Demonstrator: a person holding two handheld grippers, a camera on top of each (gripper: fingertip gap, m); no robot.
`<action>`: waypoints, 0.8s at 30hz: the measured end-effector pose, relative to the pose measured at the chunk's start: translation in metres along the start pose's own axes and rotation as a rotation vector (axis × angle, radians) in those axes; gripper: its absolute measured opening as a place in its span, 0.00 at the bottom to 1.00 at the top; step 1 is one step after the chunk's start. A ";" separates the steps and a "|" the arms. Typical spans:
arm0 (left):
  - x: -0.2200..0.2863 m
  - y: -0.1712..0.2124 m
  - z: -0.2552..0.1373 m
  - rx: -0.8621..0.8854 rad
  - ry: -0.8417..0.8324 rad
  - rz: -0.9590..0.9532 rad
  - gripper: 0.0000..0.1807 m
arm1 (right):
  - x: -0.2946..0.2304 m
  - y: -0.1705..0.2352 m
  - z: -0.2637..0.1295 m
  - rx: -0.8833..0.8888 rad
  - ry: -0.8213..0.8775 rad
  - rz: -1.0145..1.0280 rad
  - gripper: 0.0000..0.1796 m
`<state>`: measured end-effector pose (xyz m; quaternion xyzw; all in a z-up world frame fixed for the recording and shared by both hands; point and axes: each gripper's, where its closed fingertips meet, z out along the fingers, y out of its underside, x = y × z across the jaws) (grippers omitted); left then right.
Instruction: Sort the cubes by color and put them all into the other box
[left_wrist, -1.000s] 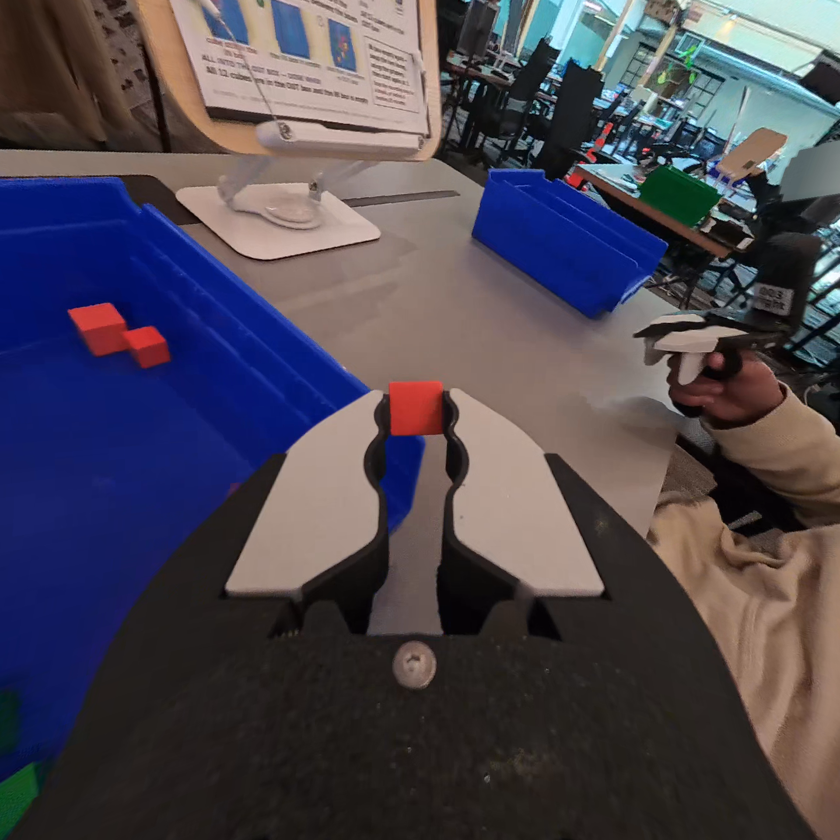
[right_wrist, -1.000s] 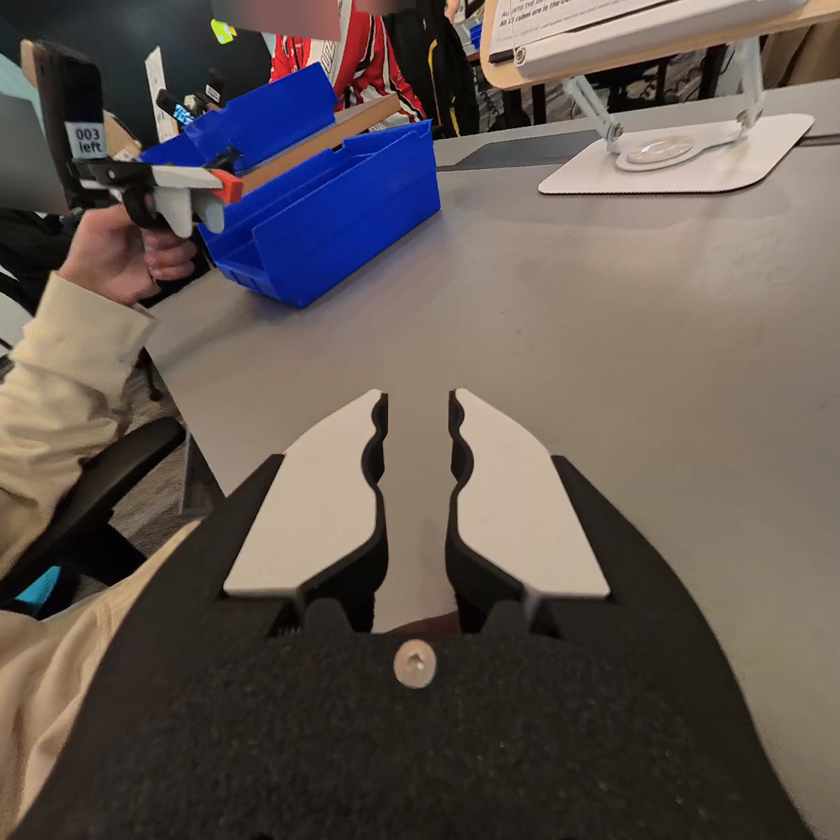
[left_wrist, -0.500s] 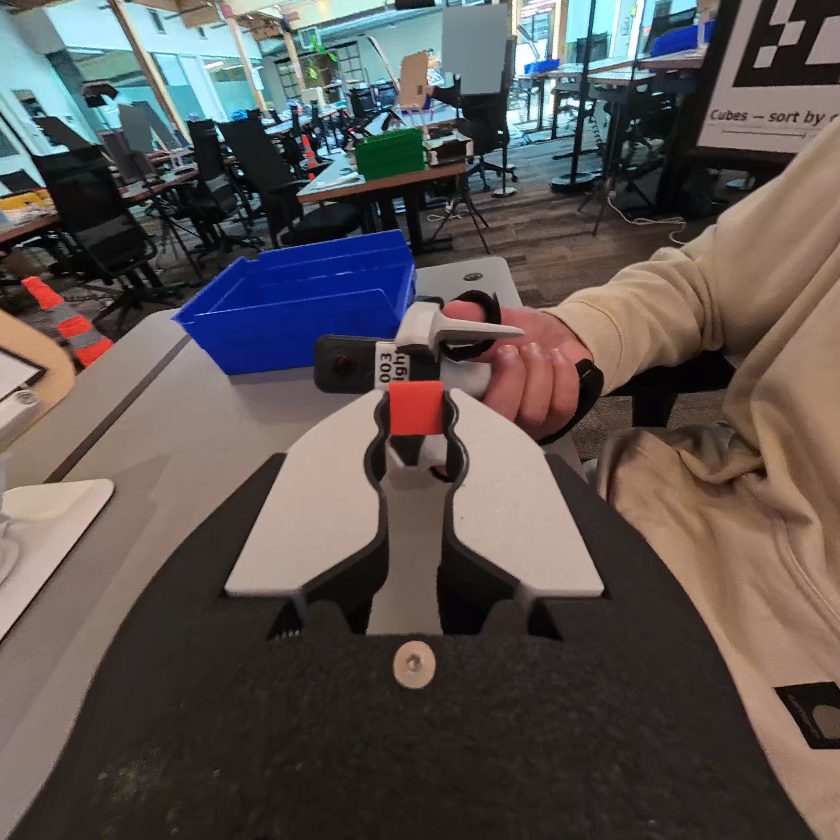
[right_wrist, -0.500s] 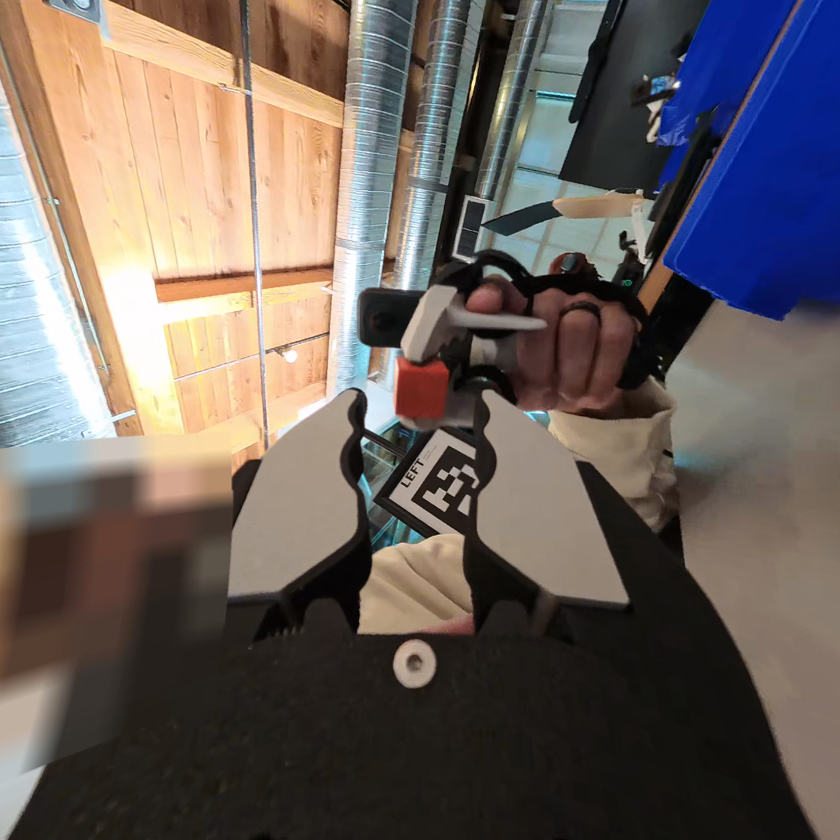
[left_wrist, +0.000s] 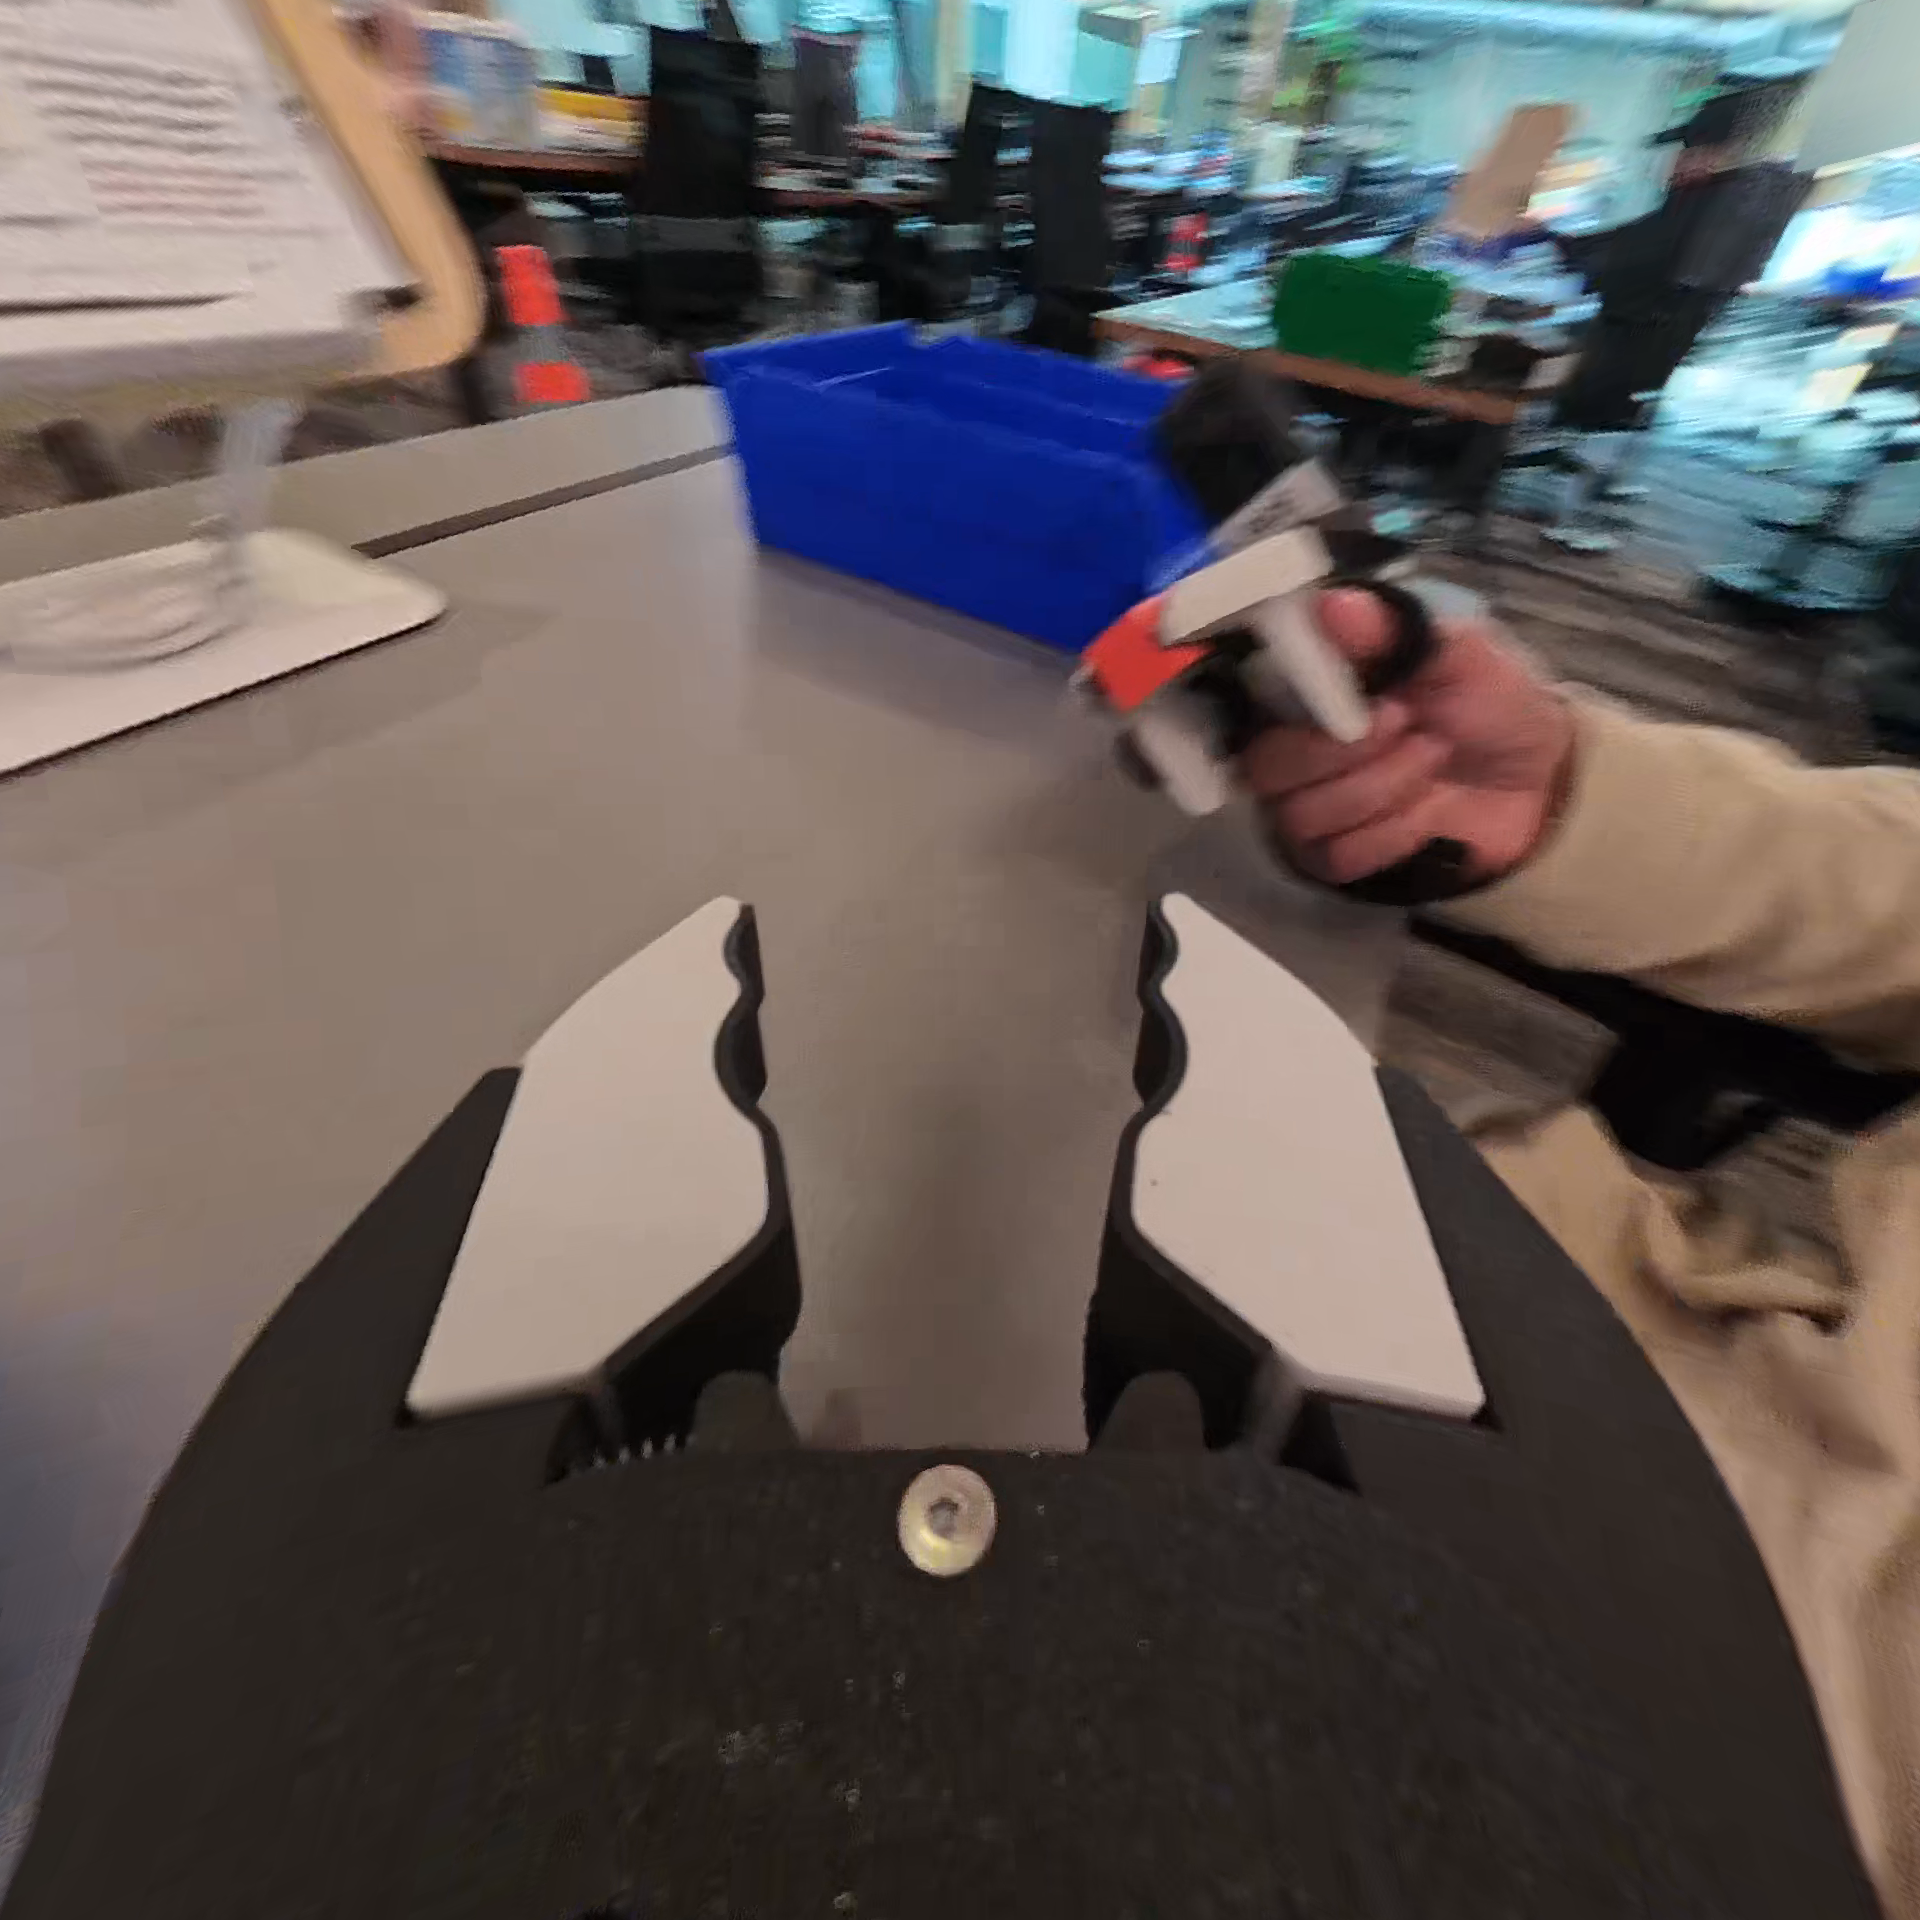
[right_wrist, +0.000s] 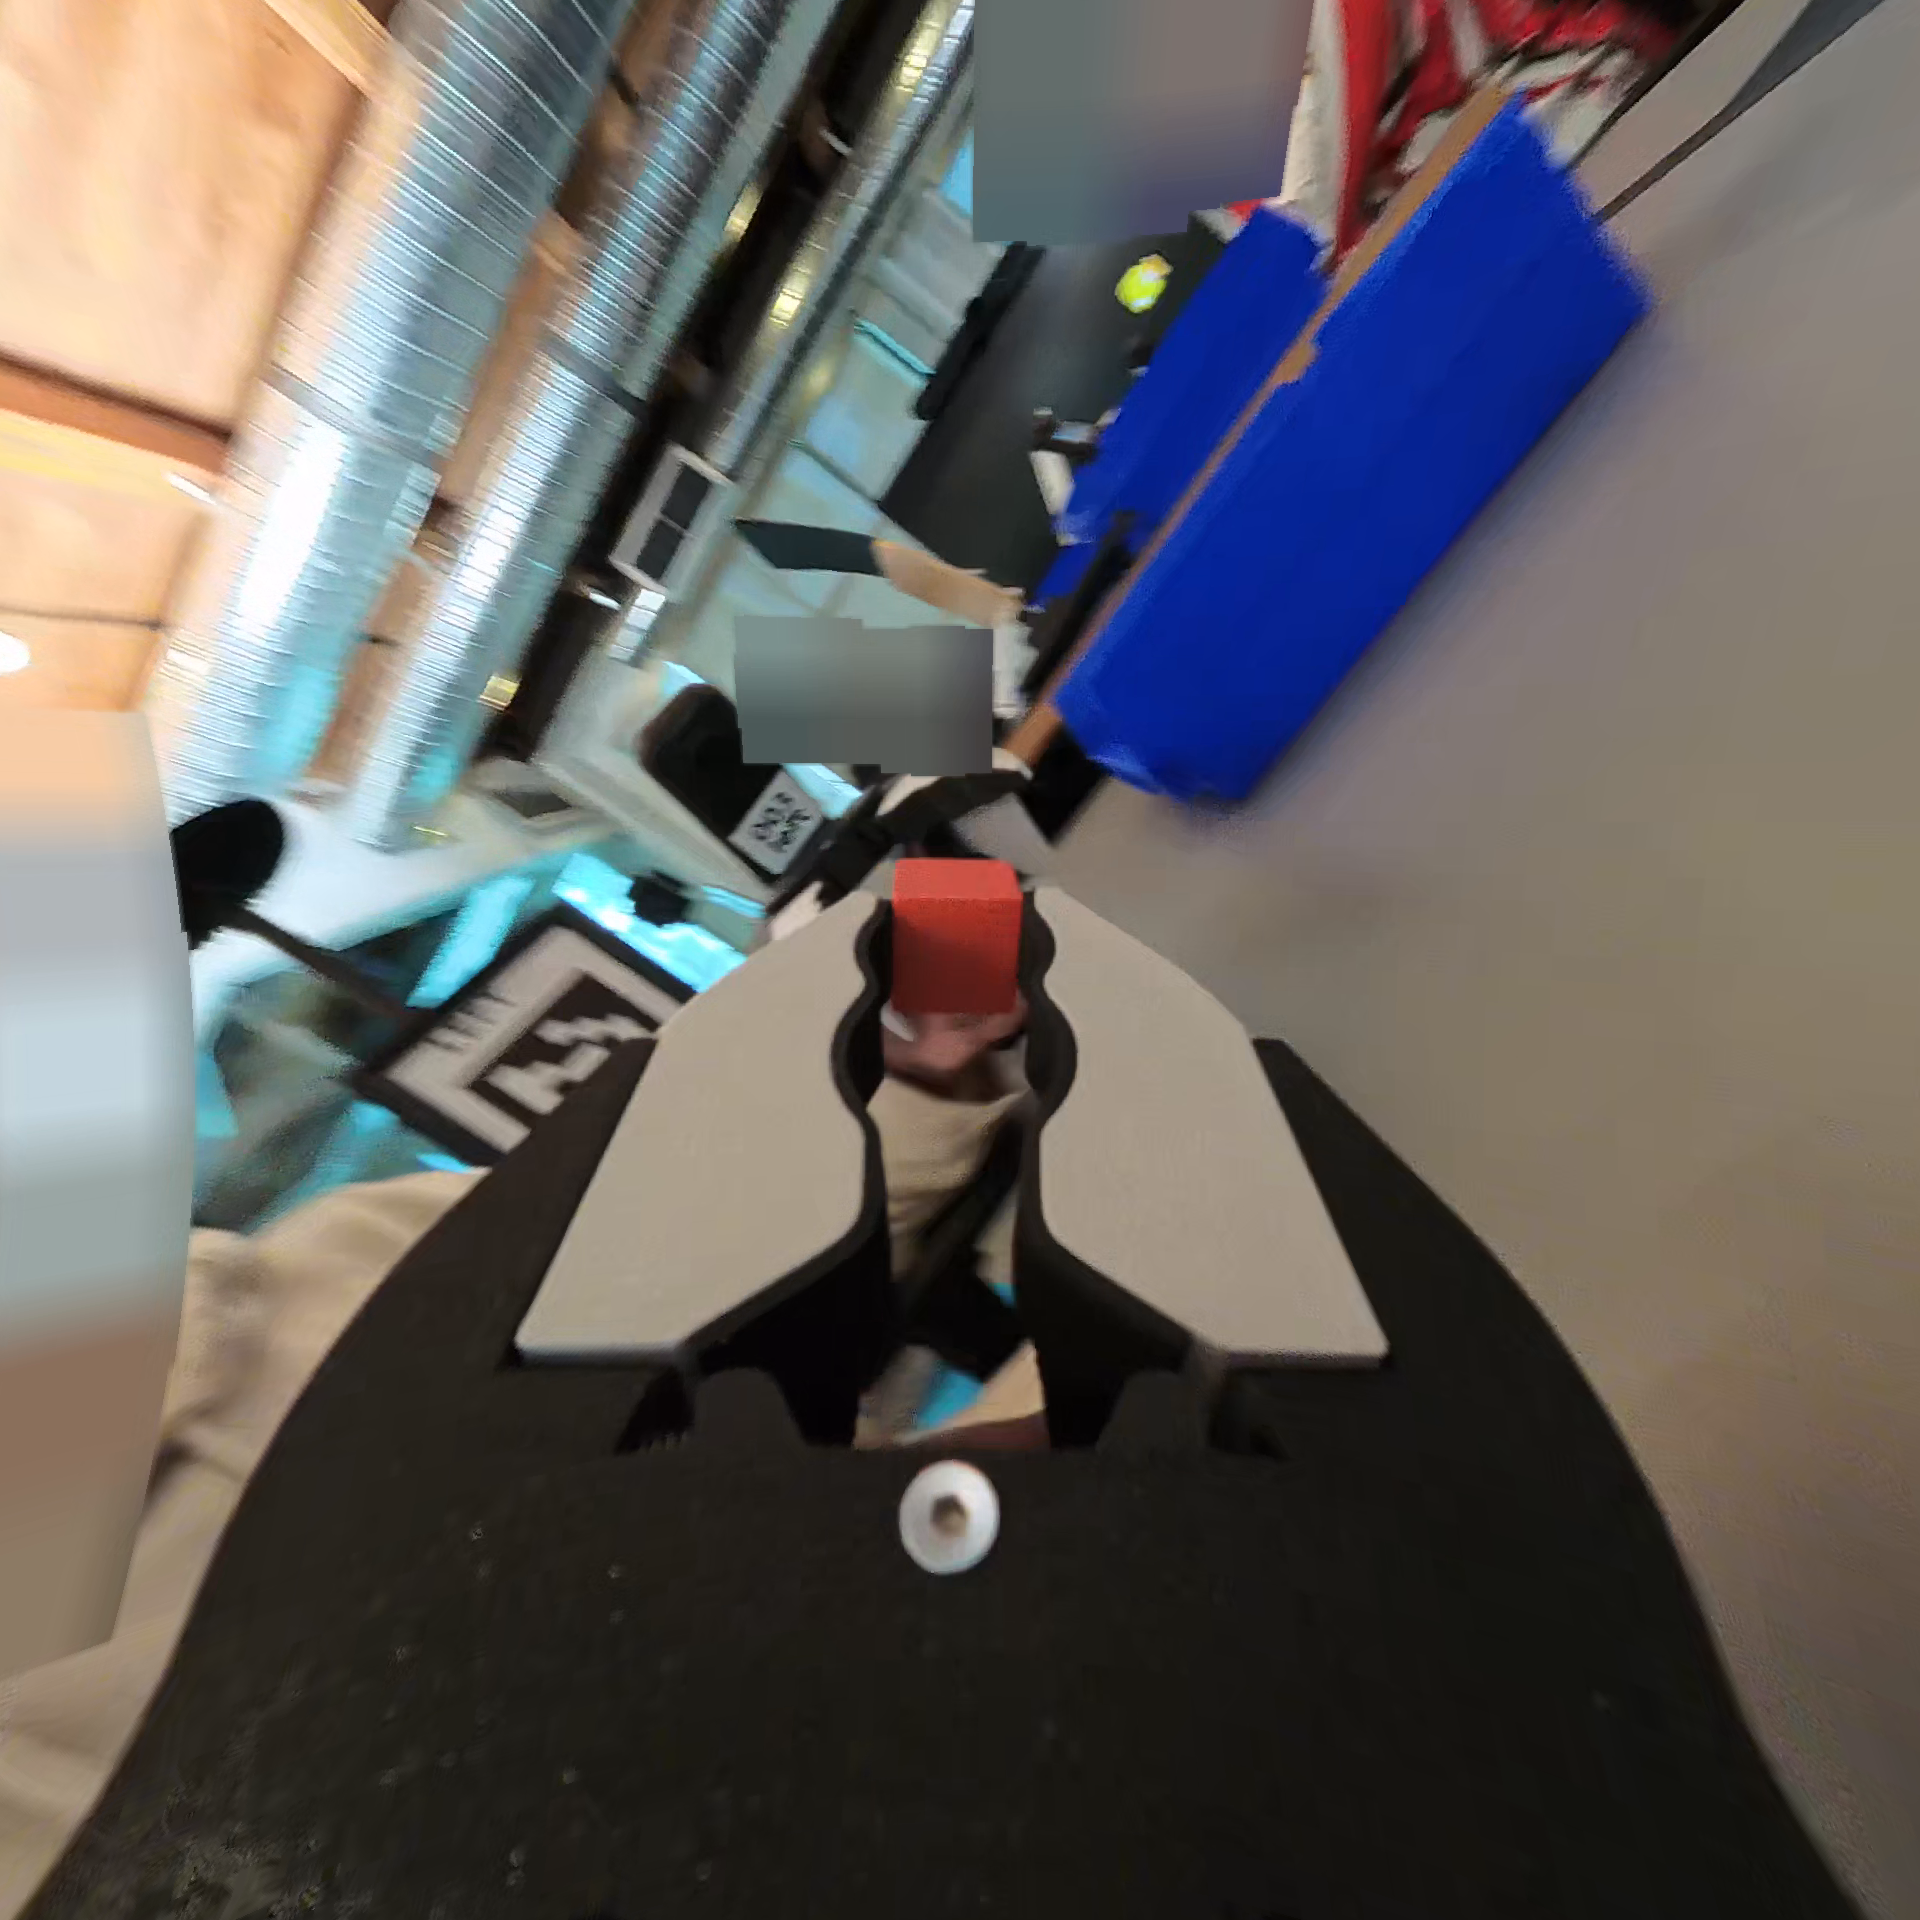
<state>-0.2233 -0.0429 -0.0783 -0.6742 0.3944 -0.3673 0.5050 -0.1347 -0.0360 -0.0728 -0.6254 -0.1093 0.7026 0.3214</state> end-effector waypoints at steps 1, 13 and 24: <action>-0.010 0.012 -0.007 -0.017 -0.098 0.009 0.36 | 0.005 0.003 -0.008 0.007 0.067 -0.075 0.12; -0.011 0.046 -0.015 -0.107 -0.134 -0.040 0.34 | -0.019 -0.041 -0.064 0.090 0.357 -0.523 0.13; -0.005 0.045 -0.011 -0.125 -0.128 0.035 0.34 | 0.169 -0.241 -0.245 -0.379 1.254 -0.341 0.13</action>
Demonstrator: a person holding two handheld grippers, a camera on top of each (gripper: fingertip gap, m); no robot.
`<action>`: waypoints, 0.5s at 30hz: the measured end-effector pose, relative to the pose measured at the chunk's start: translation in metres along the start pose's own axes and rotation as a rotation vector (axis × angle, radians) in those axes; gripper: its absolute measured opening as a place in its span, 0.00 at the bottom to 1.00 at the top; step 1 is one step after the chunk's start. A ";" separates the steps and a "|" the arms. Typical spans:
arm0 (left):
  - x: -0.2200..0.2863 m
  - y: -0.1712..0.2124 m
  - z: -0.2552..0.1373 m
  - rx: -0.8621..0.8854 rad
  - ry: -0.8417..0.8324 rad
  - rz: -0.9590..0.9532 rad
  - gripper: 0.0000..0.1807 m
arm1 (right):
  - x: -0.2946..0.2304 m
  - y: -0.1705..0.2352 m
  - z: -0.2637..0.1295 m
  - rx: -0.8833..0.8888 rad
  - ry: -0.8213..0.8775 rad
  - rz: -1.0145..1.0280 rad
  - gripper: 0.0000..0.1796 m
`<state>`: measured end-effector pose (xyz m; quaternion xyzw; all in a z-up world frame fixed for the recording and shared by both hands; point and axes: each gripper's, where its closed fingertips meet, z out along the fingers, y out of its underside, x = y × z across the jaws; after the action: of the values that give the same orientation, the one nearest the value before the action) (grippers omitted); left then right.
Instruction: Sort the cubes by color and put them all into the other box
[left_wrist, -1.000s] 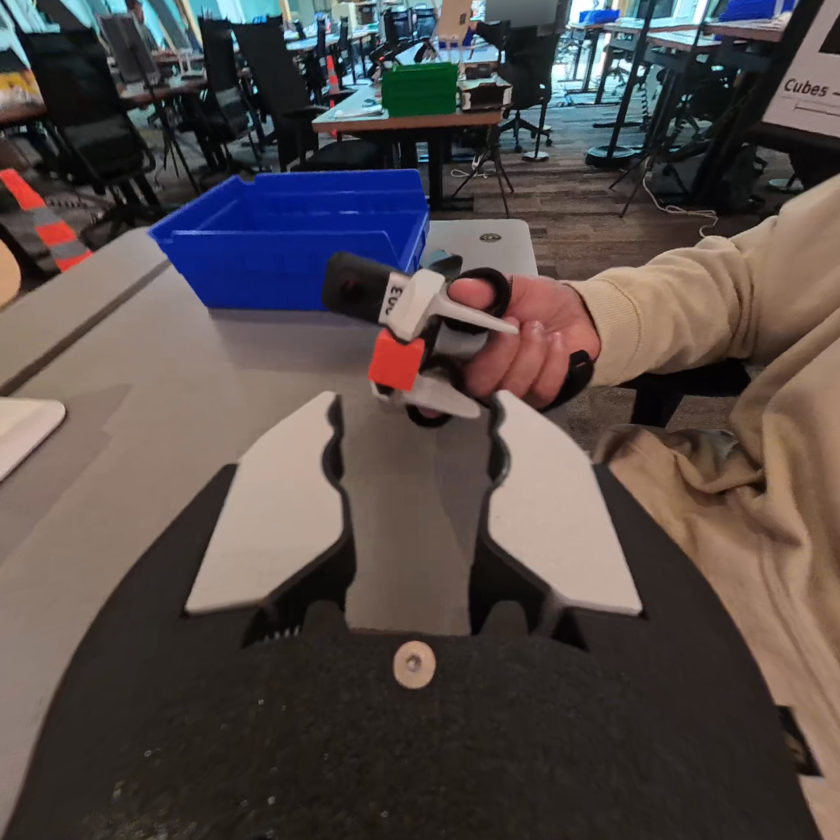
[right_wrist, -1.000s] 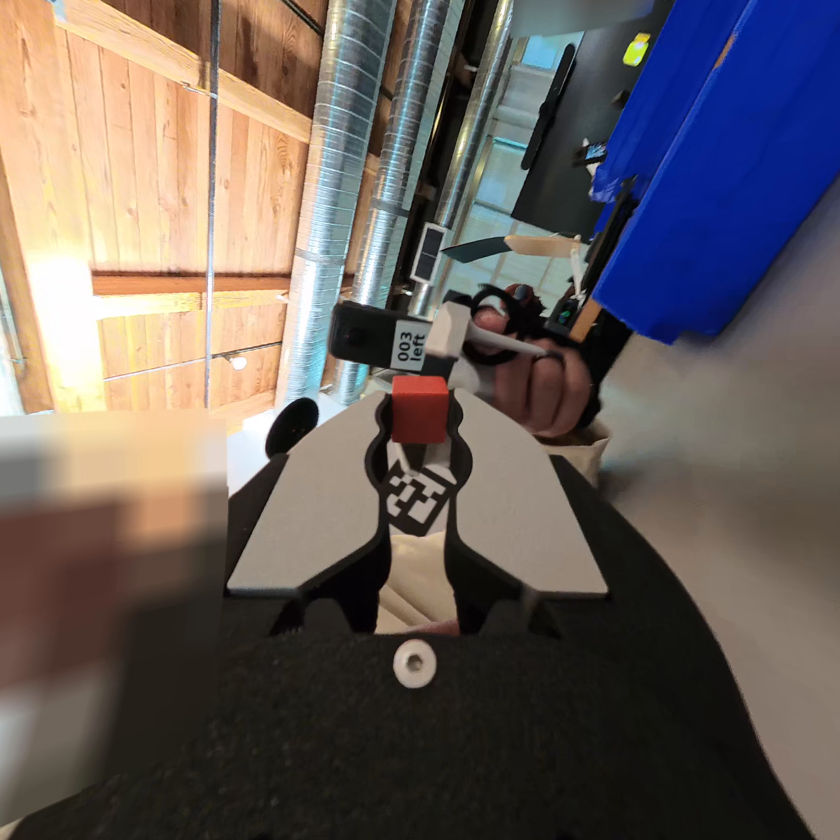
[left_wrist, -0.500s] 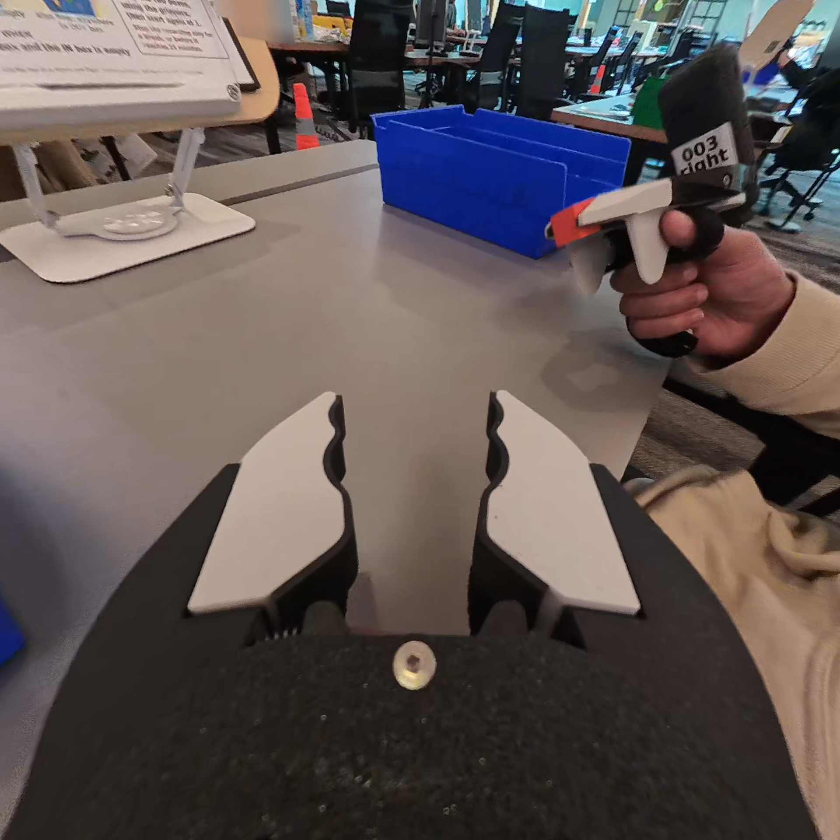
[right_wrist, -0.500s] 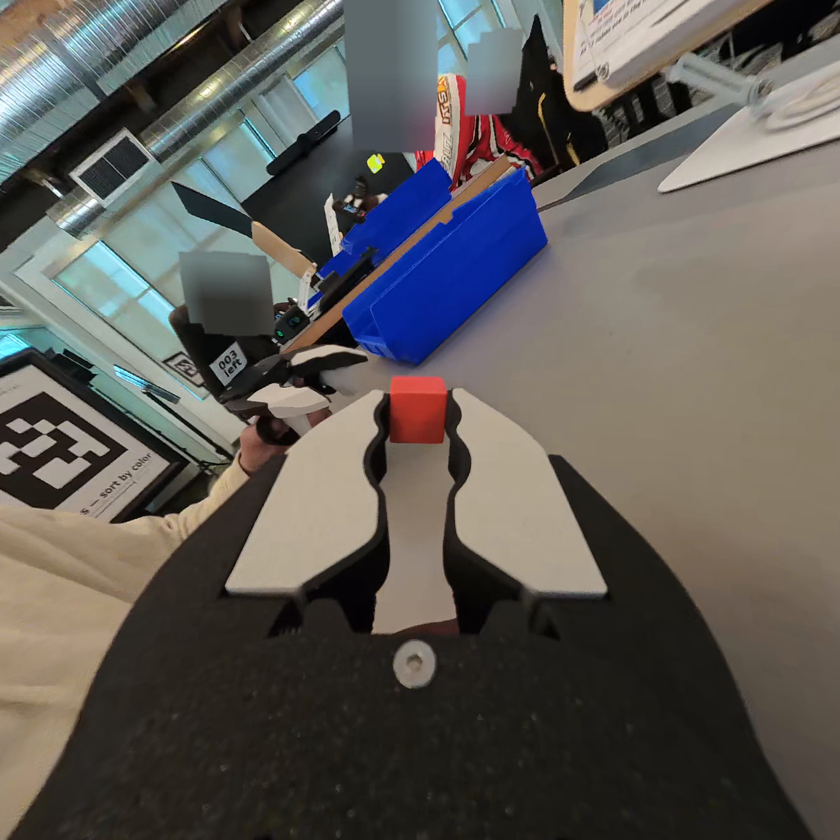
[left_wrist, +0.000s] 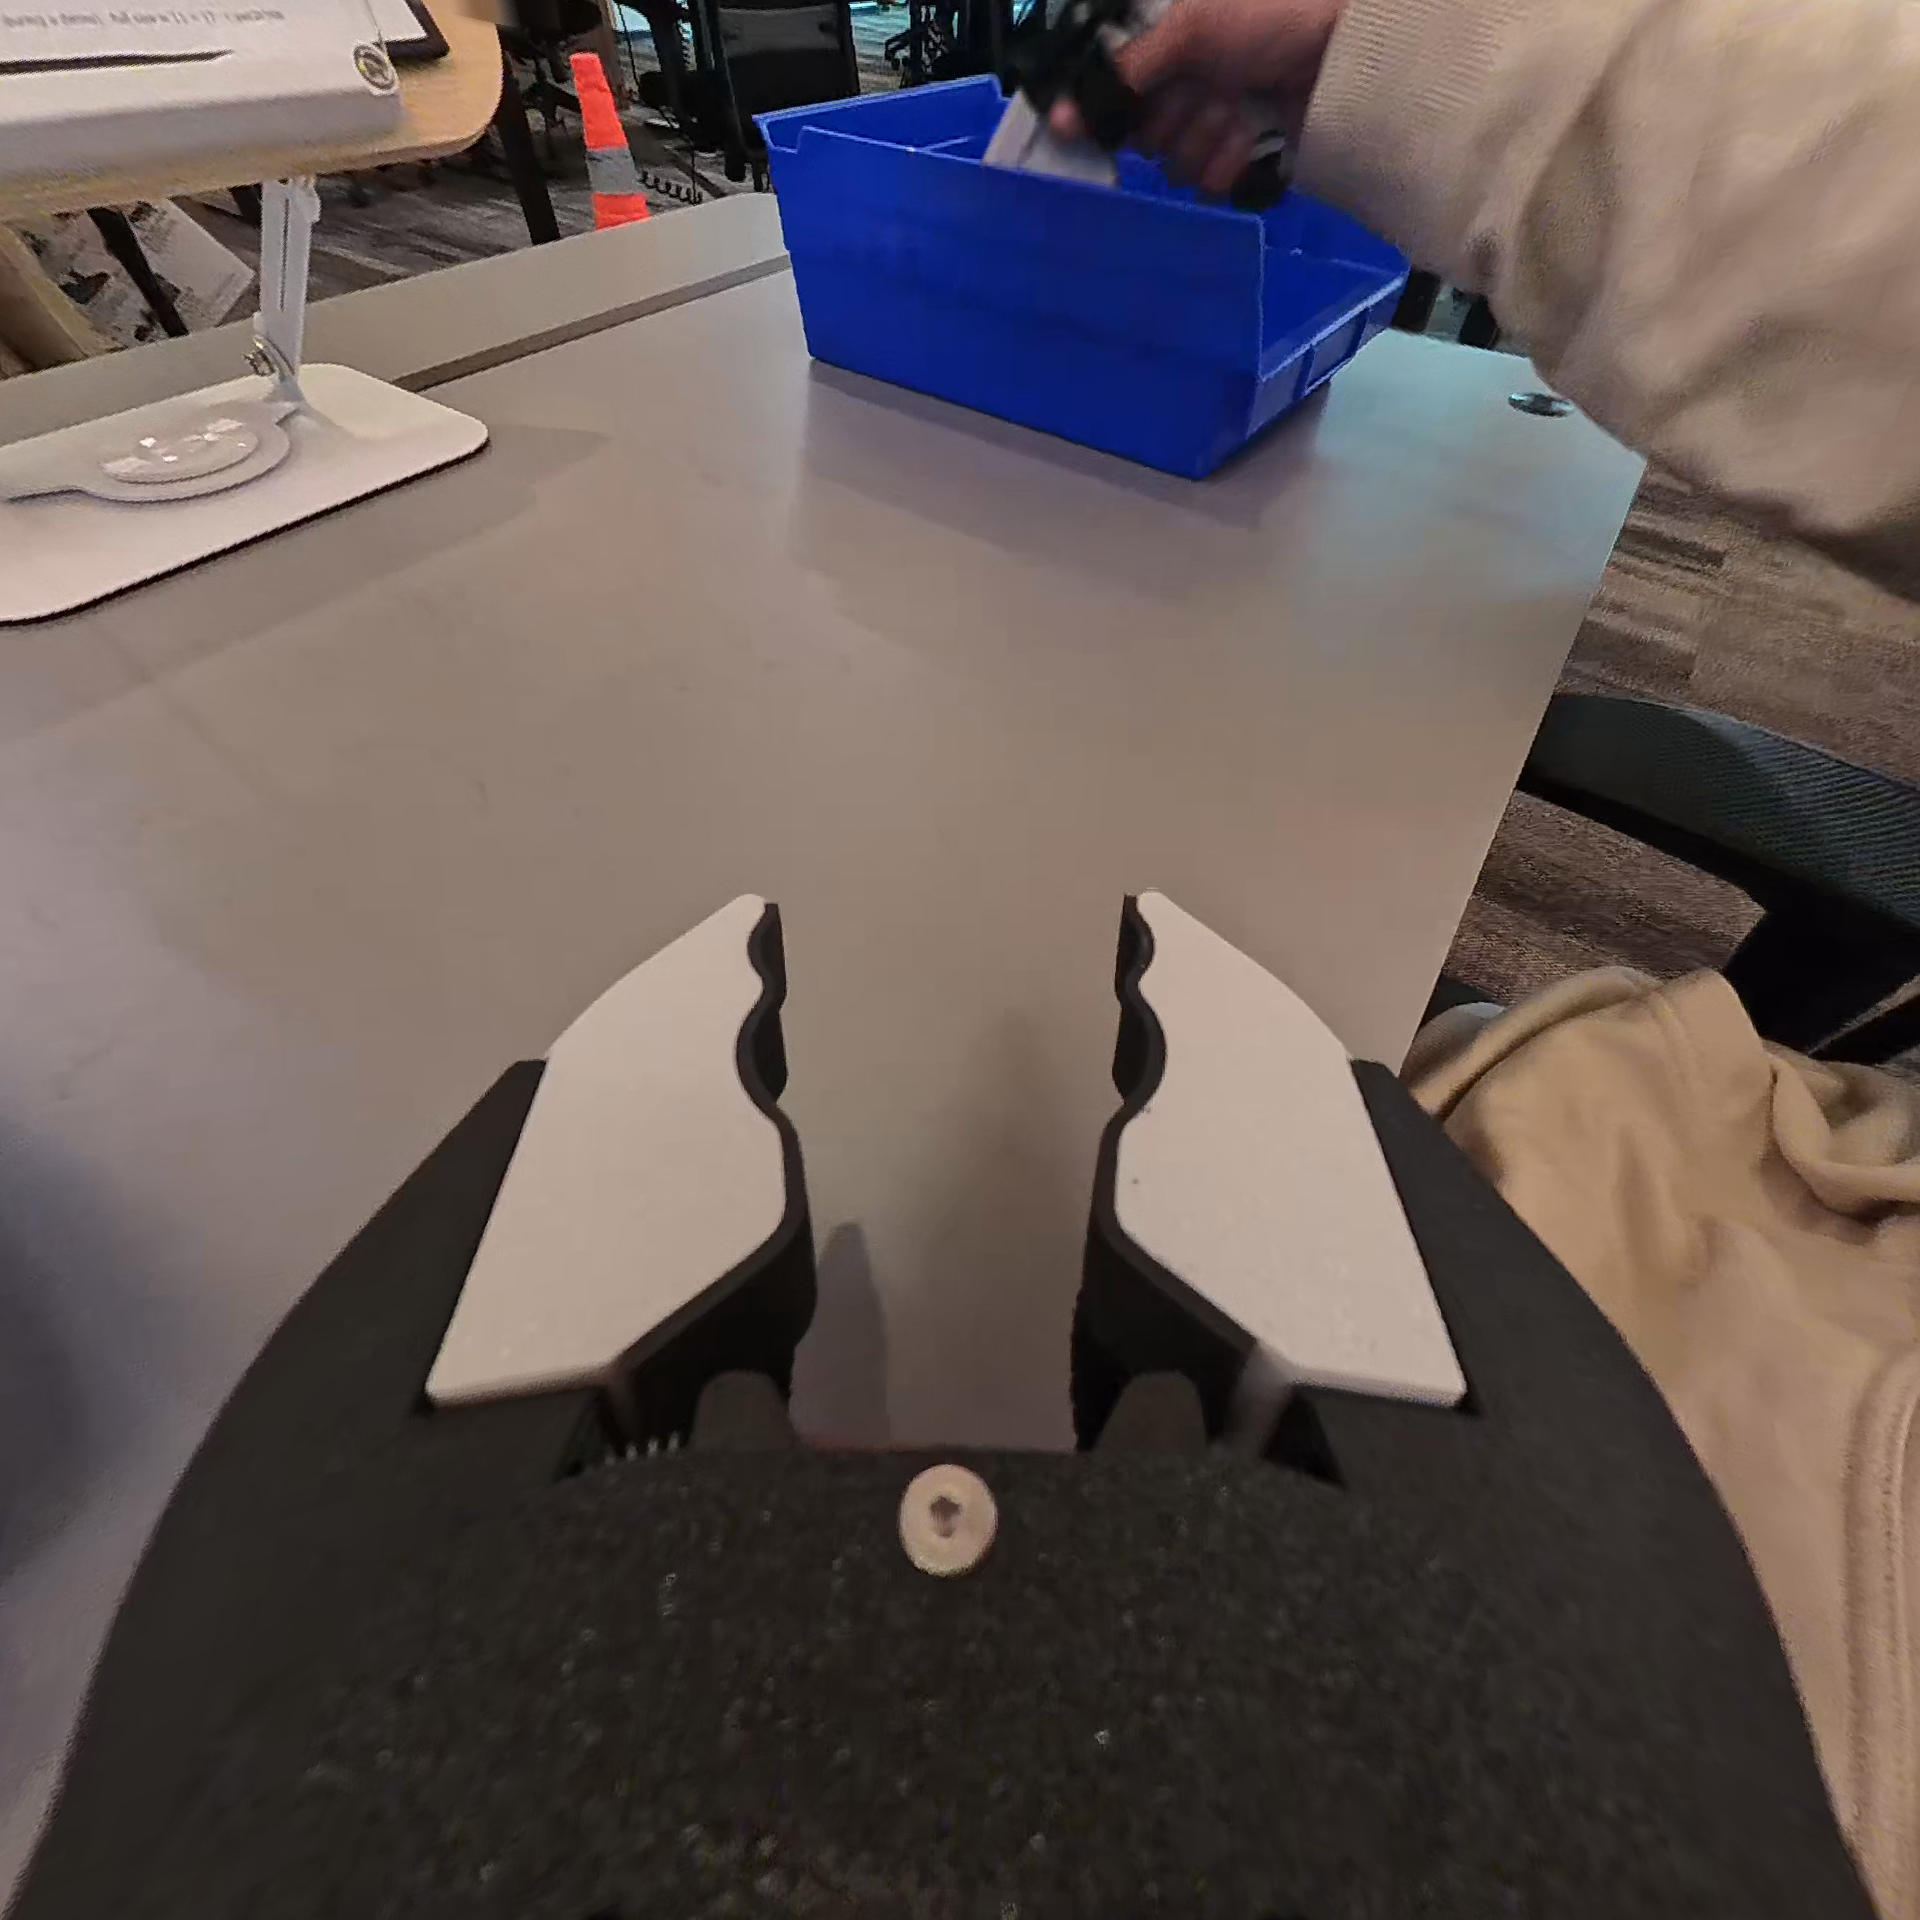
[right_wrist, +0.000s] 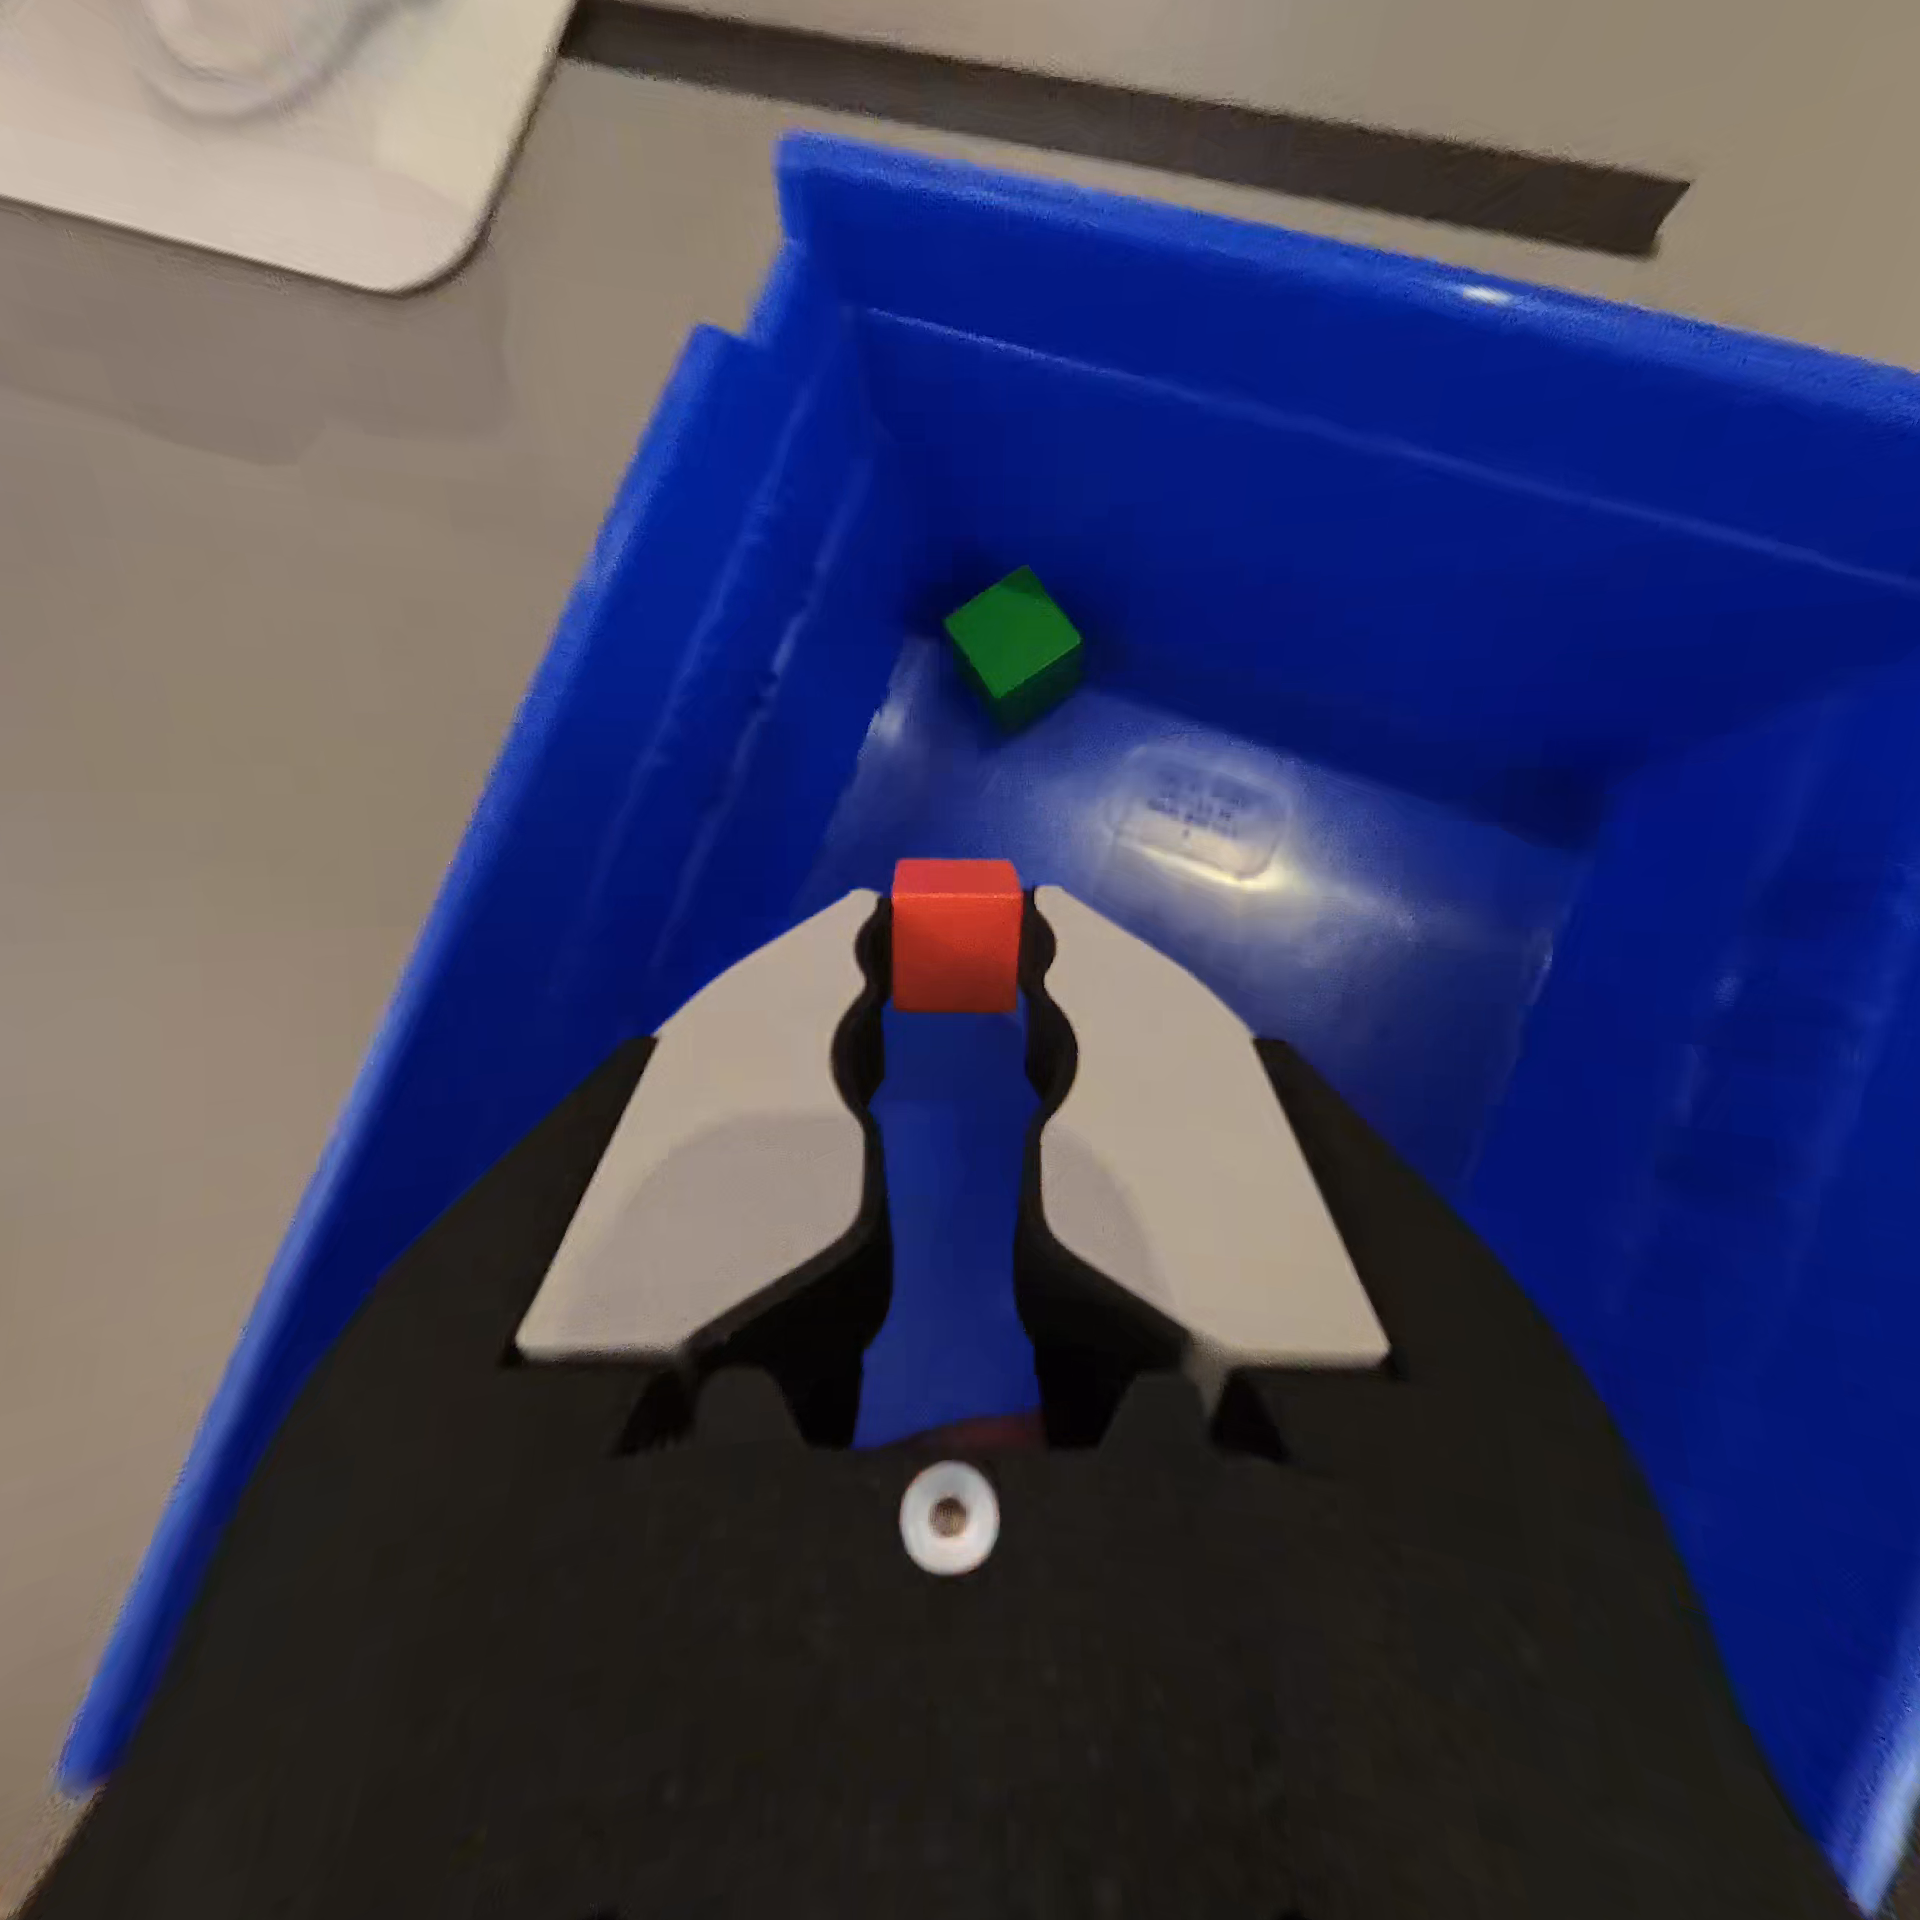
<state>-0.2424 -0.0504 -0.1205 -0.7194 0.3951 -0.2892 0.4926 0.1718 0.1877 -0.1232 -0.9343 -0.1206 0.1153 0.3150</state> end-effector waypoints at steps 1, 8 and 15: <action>0.000 0.001 0.000 -0.006 -0.004 0.009 0.34 | 0.004 -0.003 0.012 -0.034 -0.003 -0.016 0.13; -0.002 0.009 0.001 -0.038 -0.017 0.032 0.34 | 0.015 0.016 0.068 -0.348 0.031 -0.086 0.13; 0.003 0.007 -0.001 -0.033 0.000 0.039 0.34 | 0.029 0.045 0.043 -0.459 0.106 -0.179 0.19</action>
<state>-0.2433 -0.0549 -0.1262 -0.7197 0.4136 -0.2729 0.4863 0.1932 0.1856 -0.1877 -0.9717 -0.2091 0.0076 0.1096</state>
